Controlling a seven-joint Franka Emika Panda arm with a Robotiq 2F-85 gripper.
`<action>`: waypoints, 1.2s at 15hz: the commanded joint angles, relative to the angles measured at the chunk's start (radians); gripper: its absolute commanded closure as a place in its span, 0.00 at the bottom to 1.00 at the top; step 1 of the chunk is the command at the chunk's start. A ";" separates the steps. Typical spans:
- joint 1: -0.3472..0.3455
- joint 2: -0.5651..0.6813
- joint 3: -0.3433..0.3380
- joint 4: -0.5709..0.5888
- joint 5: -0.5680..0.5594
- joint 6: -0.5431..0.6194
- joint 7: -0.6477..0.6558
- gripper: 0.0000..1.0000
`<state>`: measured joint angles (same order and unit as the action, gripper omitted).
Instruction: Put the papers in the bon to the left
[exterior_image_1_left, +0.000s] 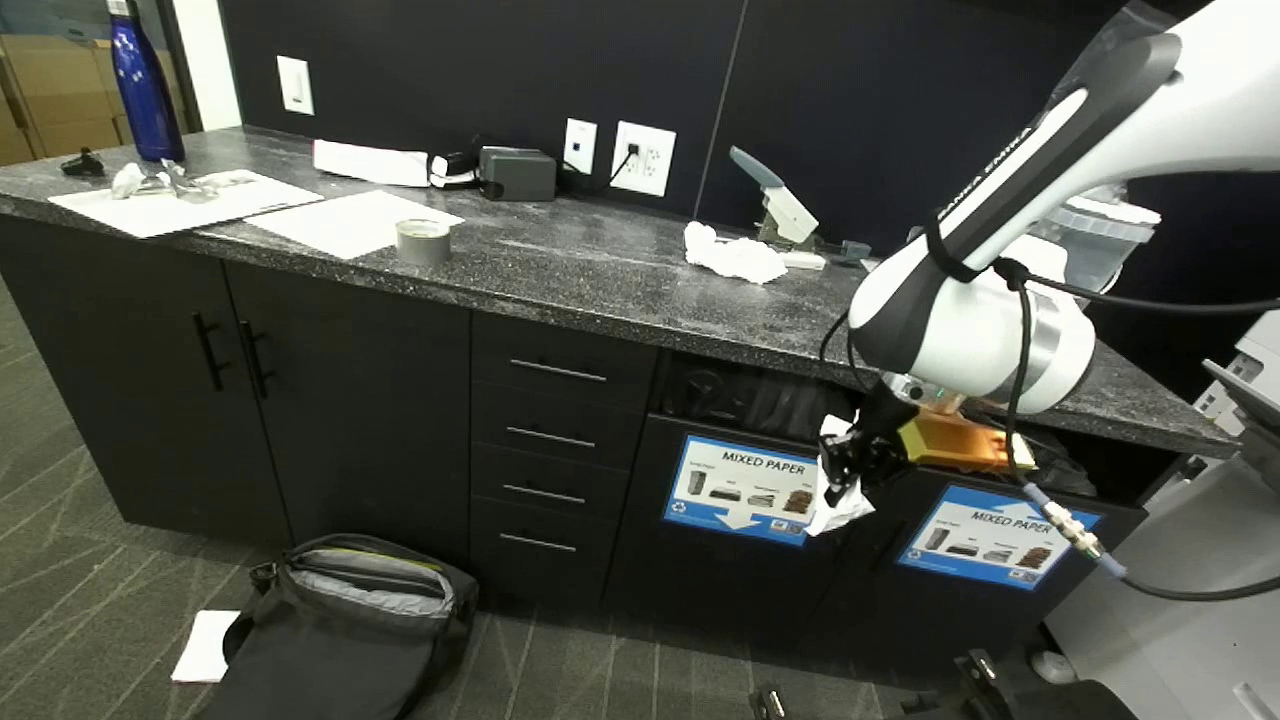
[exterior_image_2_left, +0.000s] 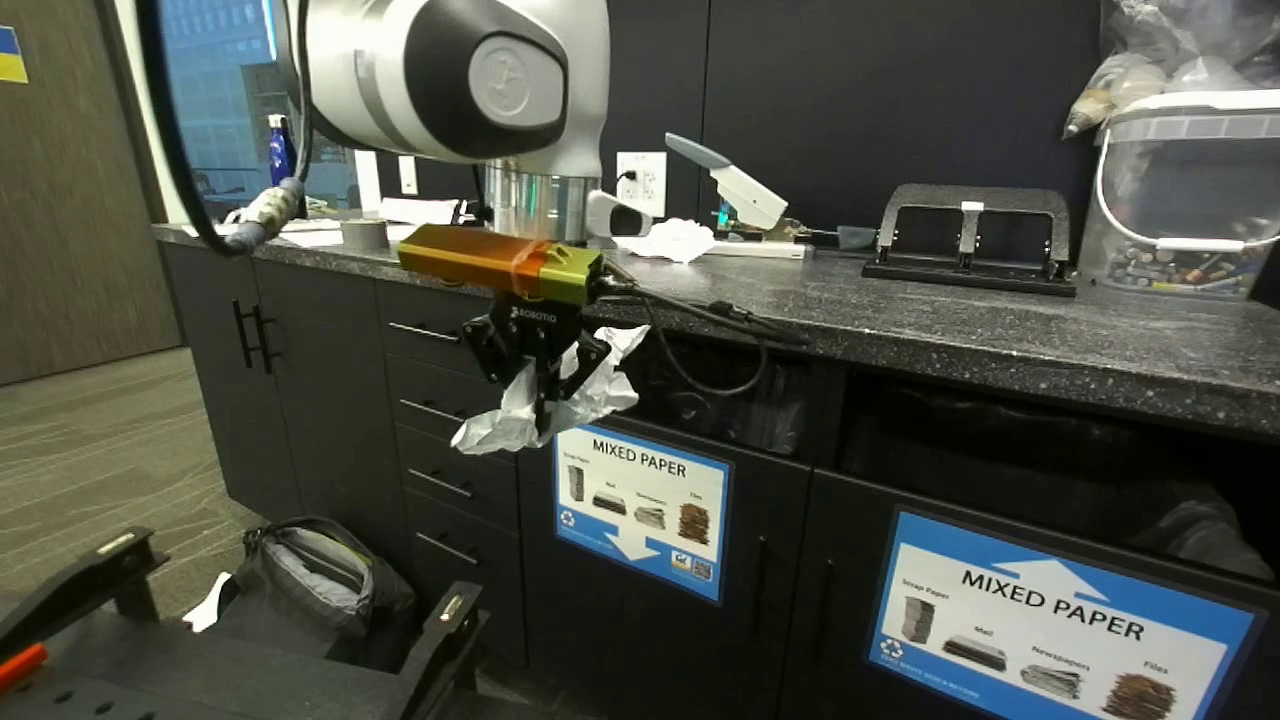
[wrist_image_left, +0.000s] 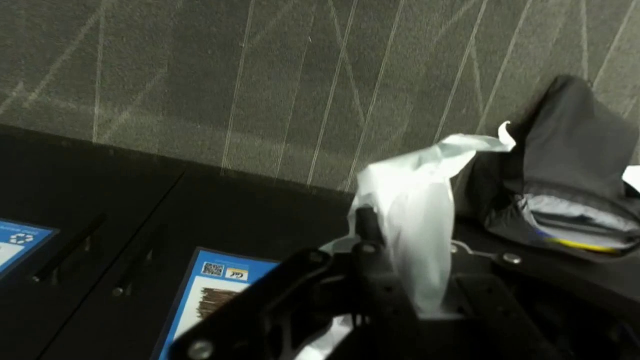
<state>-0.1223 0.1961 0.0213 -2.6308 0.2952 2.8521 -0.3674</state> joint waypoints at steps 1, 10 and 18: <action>-0.087 0.084 0.159 0.010 0.275 0.255 -0.134 0.82; -0.424 0.602 0.477 0.331 0.070 0.944 -0.095 0.82; -0.259 0.899 0.190 0.646 -0.322 1.141 0.388 0.81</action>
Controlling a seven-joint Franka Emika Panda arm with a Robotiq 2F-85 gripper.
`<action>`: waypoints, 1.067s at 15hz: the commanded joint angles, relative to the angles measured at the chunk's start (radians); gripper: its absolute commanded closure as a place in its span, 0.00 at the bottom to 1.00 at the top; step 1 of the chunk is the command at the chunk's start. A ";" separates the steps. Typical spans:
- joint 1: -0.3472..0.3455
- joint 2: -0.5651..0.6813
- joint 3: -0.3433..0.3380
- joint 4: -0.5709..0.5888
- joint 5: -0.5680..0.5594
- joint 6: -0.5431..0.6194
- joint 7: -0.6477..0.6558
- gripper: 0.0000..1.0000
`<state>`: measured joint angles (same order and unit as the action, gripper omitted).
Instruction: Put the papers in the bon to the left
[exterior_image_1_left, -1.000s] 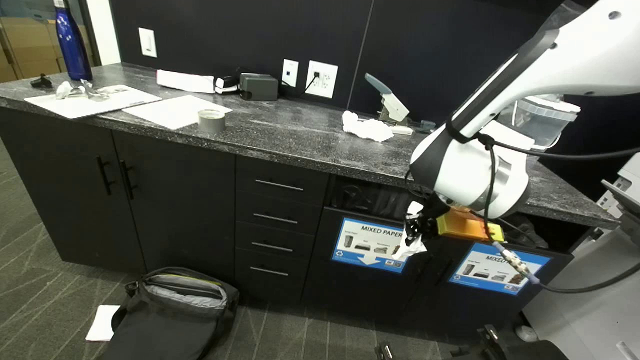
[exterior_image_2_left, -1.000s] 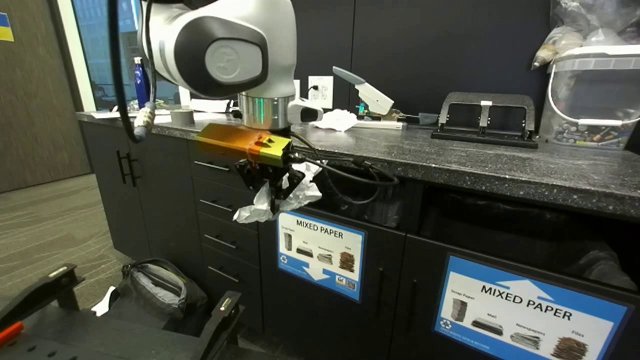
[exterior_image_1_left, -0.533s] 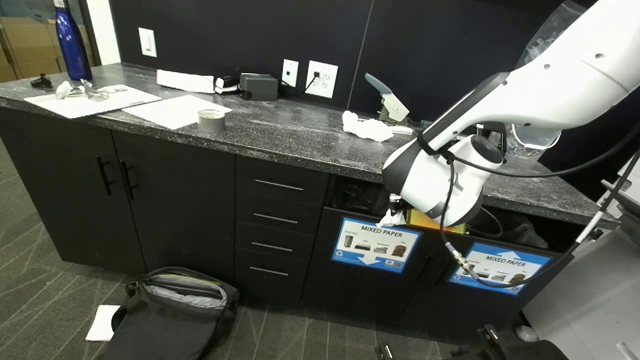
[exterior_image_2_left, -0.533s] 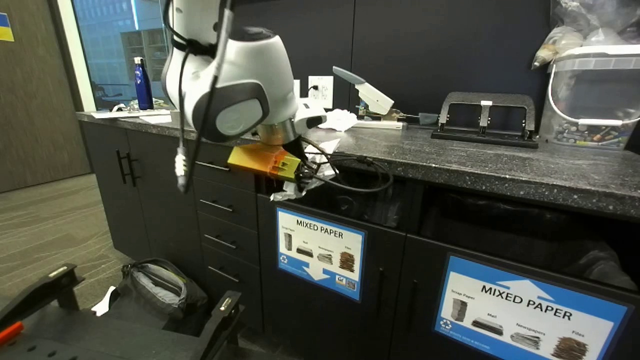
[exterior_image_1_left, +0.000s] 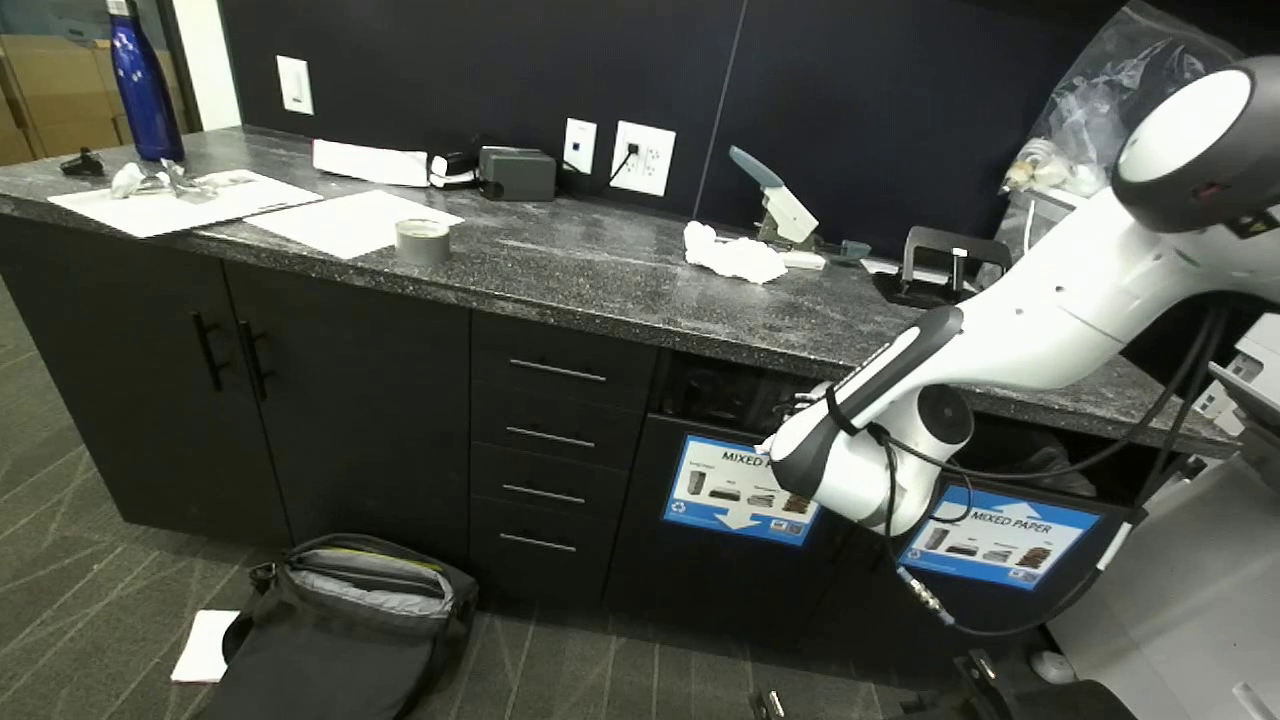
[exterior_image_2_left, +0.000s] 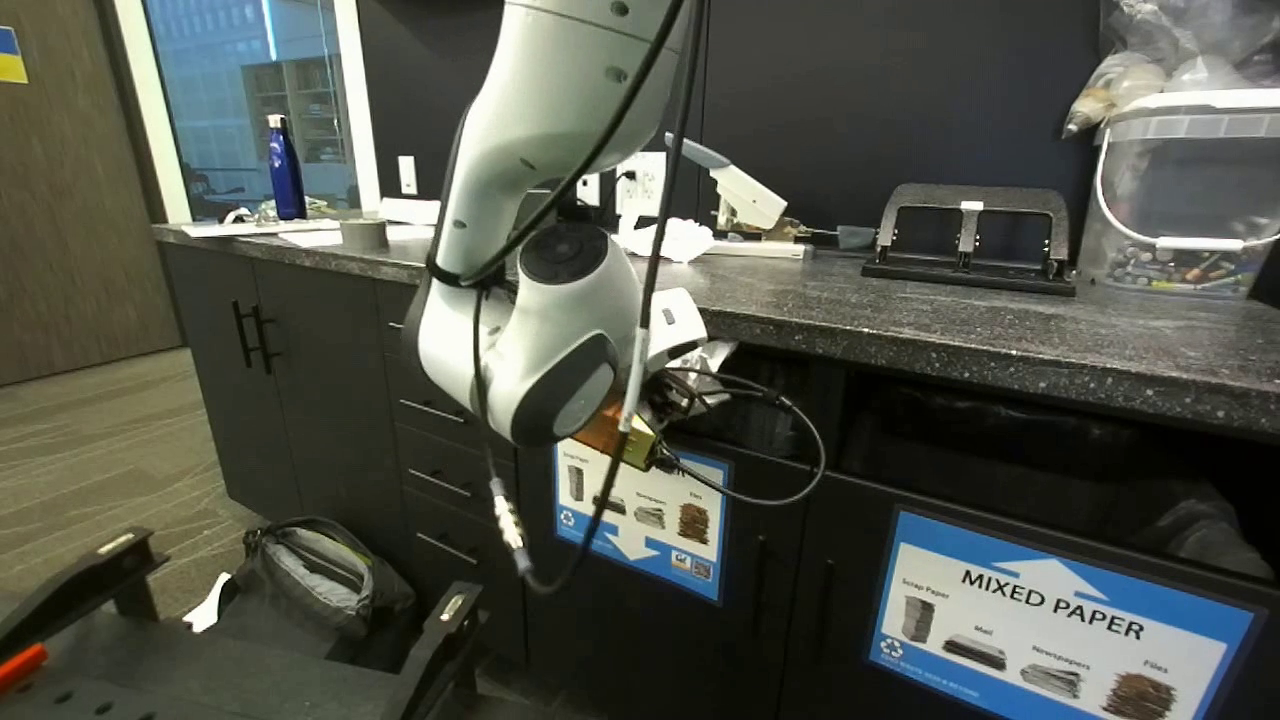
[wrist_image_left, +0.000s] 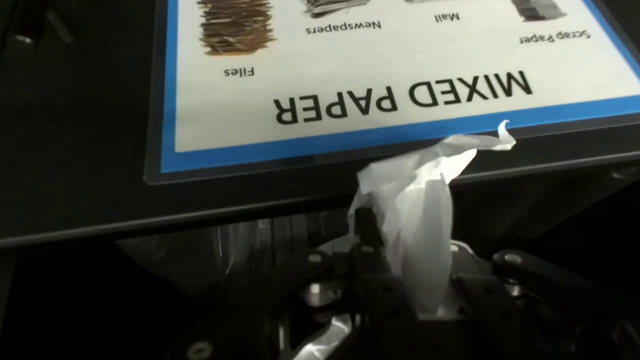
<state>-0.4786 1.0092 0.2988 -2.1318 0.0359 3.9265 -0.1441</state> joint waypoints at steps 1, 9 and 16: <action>0.120 0.103 -0.111 0.180 -0.067 0.077 0.203 0.82; 0.241 0.165 -0.212 0.323 -0.013 0.065 0.296 0.50; 0.252 0.066 -0.226 0.213 -0.033 -0.088 0.297 0.00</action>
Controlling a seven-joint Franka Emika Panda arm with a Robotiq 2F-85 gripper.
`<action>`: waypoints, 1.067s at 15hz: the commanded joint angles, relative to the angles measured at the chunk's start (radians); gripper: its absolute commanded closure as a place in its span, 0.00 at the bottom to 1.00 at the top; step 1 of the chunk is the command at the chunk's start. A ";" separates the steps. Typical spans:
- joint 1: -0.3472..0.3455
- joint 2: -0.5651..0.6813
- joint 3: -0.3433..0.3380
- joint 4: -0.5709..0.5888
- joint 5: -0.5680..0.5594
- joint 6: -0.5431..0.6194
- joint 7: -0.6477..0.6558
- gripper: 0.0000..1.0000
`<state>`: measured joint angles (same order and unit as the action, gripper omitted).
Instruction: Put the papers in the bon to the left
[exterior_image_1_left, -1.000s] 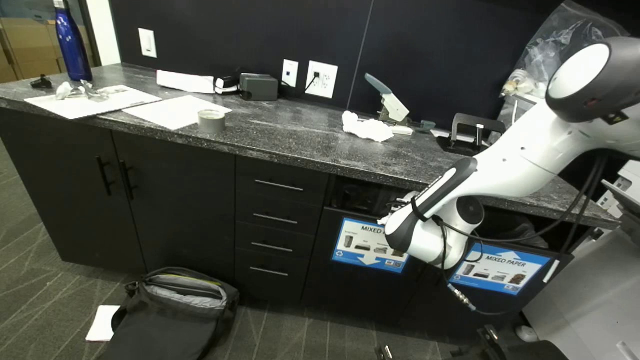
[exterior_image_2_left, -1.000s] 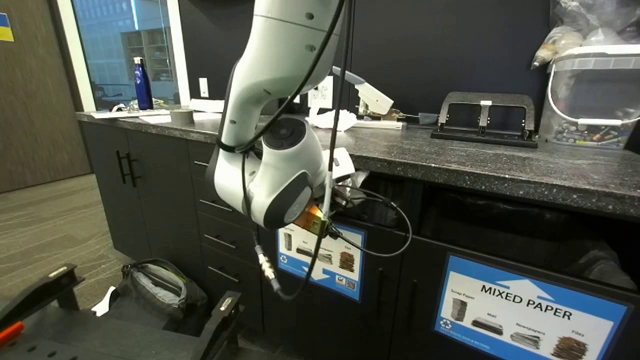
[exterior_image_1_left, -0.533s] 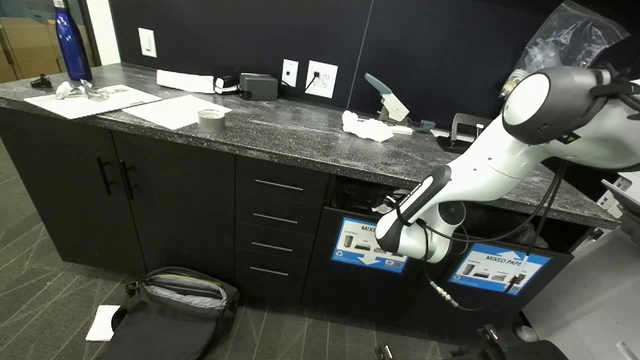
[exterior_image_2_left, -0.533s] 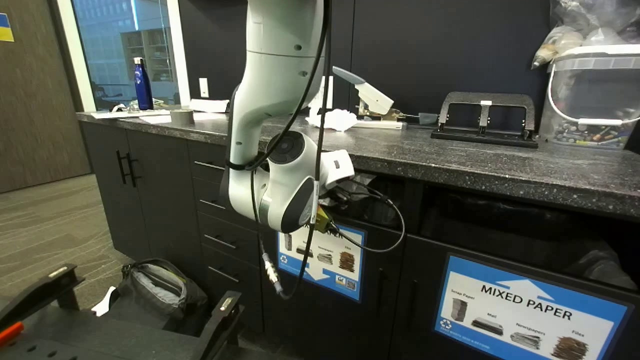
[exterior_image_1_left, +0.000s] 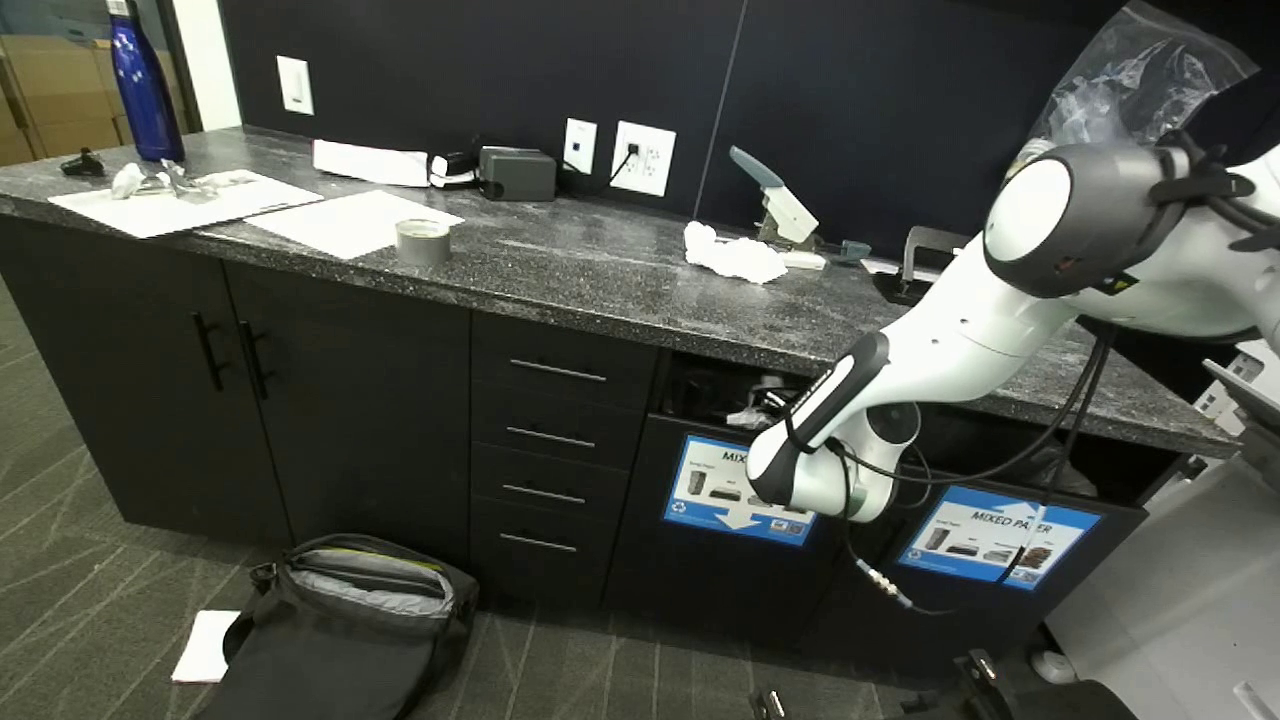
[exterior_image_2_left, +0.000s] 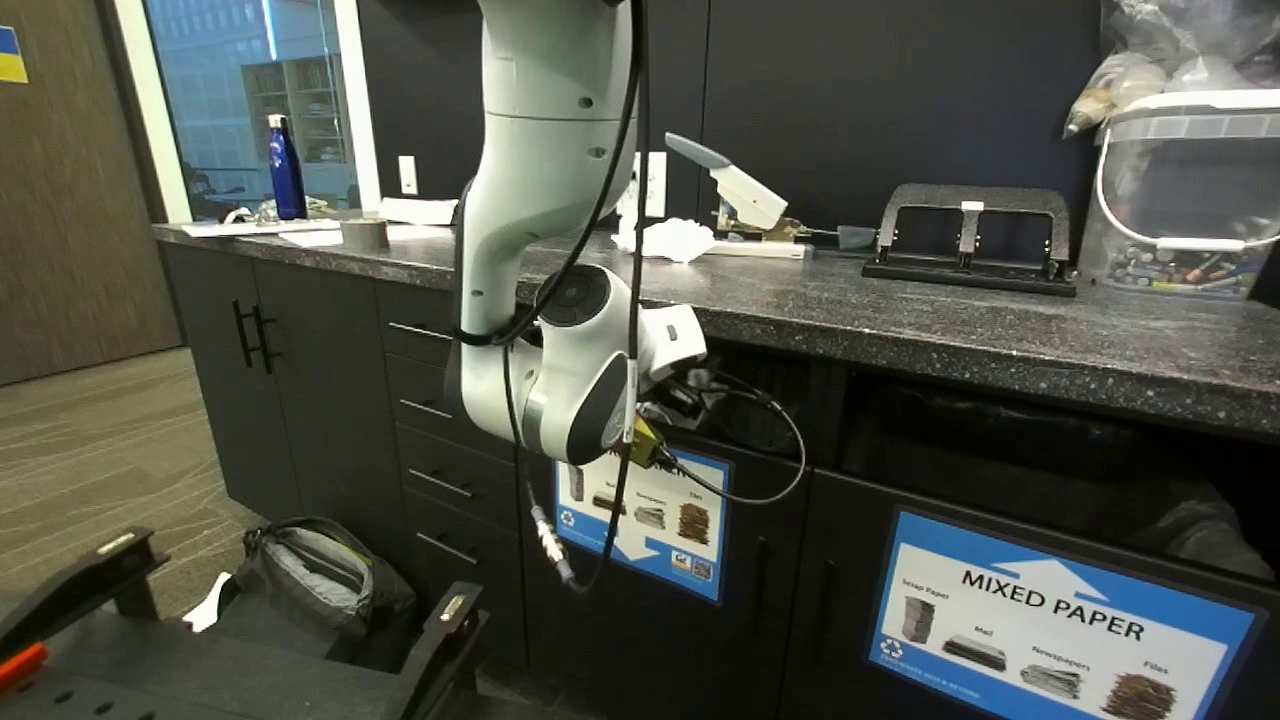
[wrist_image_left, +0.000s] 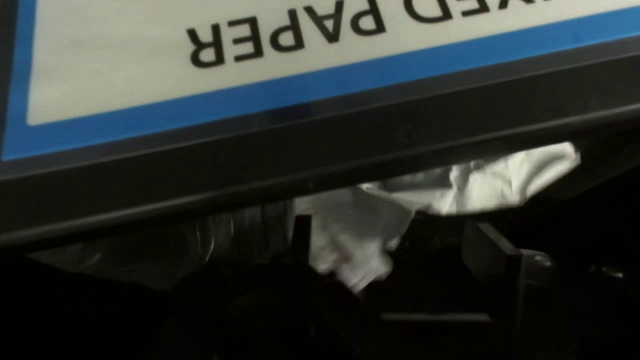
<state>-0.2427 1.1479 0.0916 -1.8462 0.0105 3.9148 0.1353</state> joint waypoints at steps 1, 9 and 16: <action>0.013 -0.102 -0.017 -0.104 -0.016 -0.111 0.015 0.00; -0.011 -0.485 -0.002 -0.497 -0.104 -0.302 -0.016 0.00; -0.272 -0.832 0.277 -0.640 -0.274 -0.863 -0.097 0.00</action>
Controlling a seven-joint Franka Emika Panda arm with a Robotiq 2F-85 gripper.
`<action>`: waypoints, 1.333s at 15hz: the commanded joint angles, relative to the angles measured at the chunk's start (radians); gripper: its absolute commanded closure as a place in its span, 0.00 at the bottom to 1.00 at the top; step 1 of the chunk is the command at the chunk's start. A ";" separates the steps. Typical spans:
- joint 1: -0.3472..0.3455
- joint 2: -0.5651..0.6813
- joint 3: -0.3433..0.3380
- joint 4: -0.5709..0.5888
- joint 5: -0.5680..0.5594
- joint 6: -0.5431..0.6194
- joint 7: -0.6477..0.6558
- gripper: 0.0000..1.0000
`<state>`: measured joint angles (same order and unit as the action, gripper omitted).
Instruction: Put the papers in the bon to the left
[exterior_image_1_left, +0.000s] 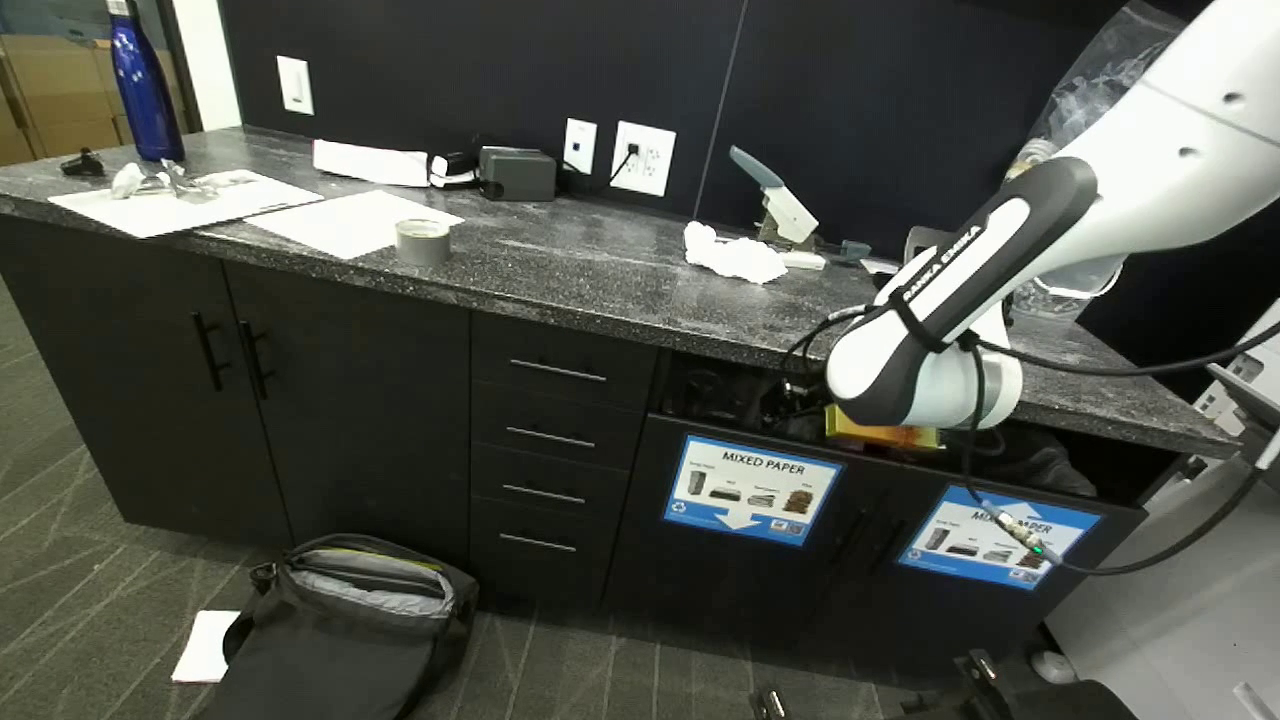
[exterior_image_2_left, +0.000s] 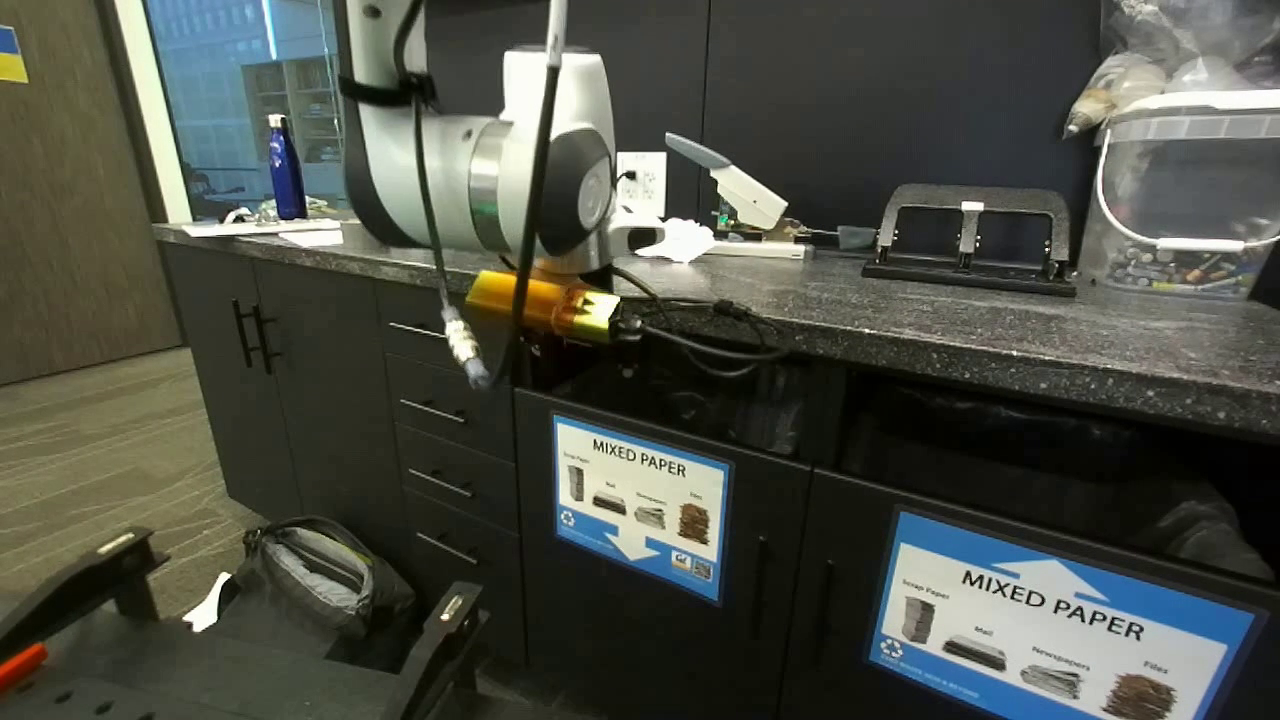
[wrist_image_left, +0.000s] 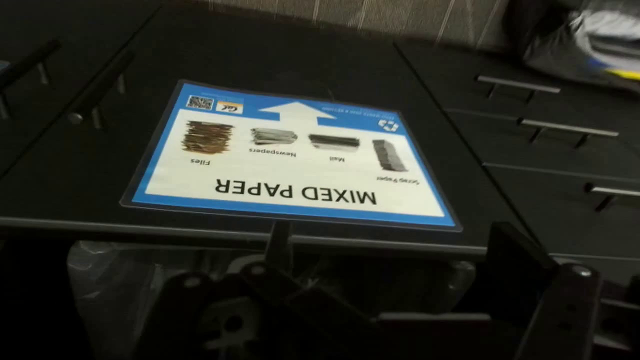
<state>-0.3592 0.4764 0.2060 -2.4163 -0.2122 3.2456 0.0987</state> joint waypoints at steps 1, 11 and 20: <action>-0.208 -0.182 0.238 -0.049 -0.016 -0.283 -0.120 0.00; 0.114 -0.121 -0.027 0.540 0.193 -0.859 -0.343 0.00; 0.215 0.257 -0.132 1.021 0.345 -0.837 -0.186 0.00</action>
<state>-0.1697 0.6022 0.0941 -1.5926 0.0774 2.4002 -0.1458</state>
